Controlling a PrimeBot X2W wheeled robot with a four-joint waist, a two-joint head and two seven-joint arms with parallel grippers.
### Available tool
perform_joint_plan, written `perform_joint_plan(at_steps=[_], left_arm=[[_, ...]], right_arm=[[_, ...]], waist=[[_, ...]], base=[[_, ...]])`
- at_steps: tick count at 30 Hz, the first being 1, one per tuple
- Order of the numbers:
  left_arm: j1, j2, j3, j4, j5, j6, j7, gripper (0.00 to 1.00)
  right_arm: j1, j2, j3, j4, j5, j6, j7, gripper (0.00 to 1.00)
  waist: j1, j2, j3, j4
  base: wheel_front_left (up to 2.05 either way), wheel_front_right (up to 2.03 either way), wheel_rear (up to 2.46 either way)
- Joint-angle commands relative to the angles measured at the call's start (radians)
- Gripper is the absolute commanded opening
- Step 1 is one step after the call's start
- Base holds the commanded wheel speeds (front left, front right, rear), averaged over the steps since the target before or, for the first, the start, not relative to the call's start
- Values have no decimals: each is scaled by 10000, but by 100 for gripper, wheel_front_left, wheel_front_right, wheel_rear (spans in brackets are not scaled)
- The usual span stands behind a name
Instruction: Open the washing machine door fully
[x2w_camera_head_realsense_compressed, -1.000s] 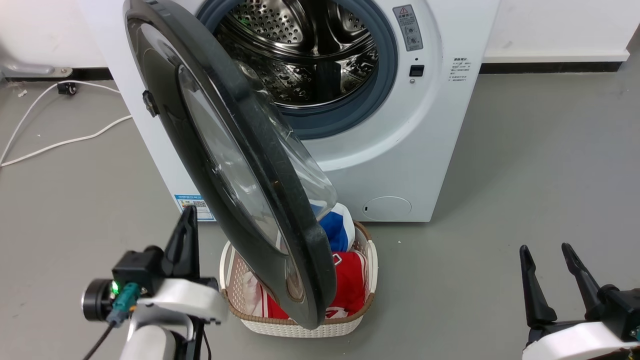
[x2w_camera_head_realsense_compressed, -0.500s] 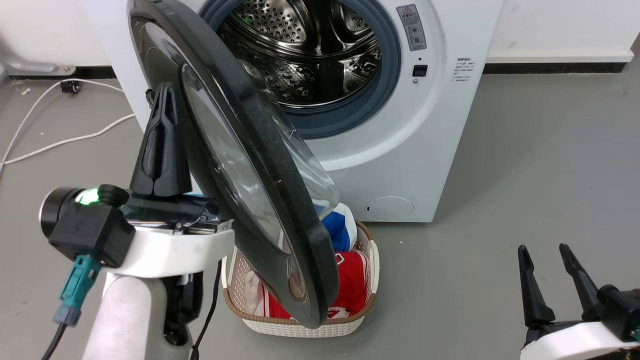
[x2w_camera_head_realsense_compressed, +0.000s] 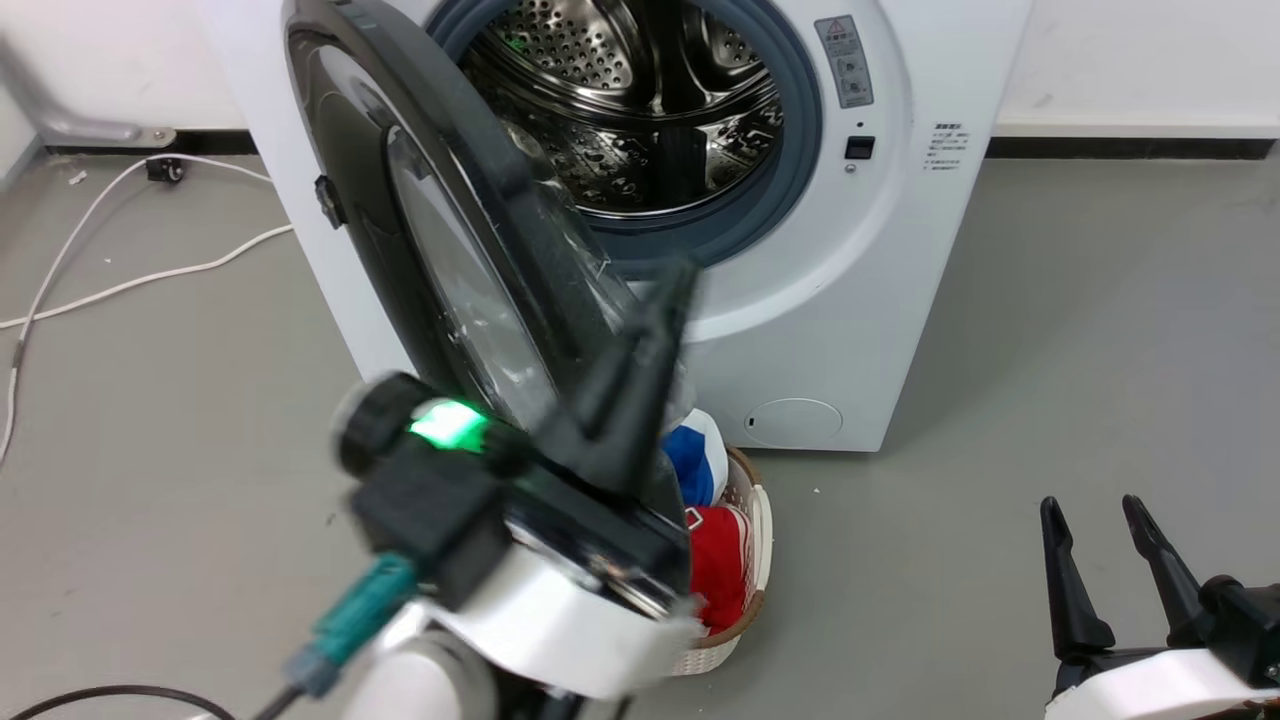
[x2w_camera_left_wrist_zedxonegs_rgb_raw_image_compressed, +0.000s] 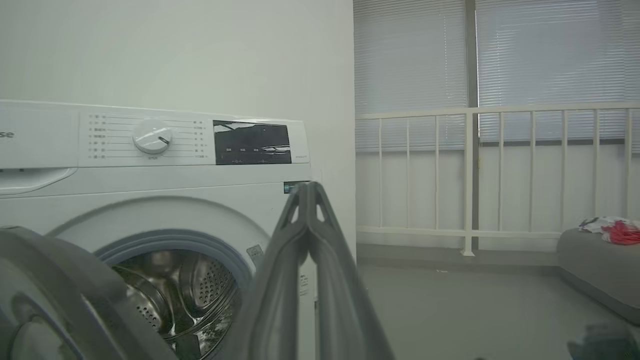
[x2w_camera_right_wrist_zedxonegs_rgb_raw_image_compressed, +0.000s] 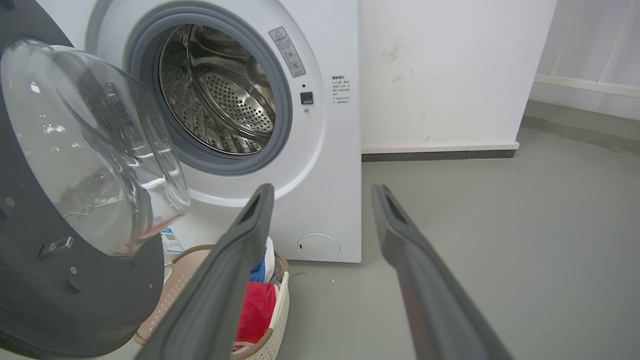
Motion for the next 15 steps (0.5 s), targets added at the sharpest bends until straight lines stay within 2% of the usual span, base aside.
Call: perform_joint_plan(at_steps=[1,8,15], left_arm=[[162,-16,-335,29,-156,-118,298,0],[697,-94,-1951,602,-799,-512,1590,0],[1286,221,-2675,1893,-898,-493,2403,0]], right_arm=[[118,30,-17,15,38,-2,11,100],[-33,28,5,55,52,-2,54,100],[-185,28,38,115,25,-2,96,100]], waist=[[0,-1,39,82],[0,-1,169,248],[0,-1,316,206]], base=[[0,0,0],[0,0,0],[0,0,0]])
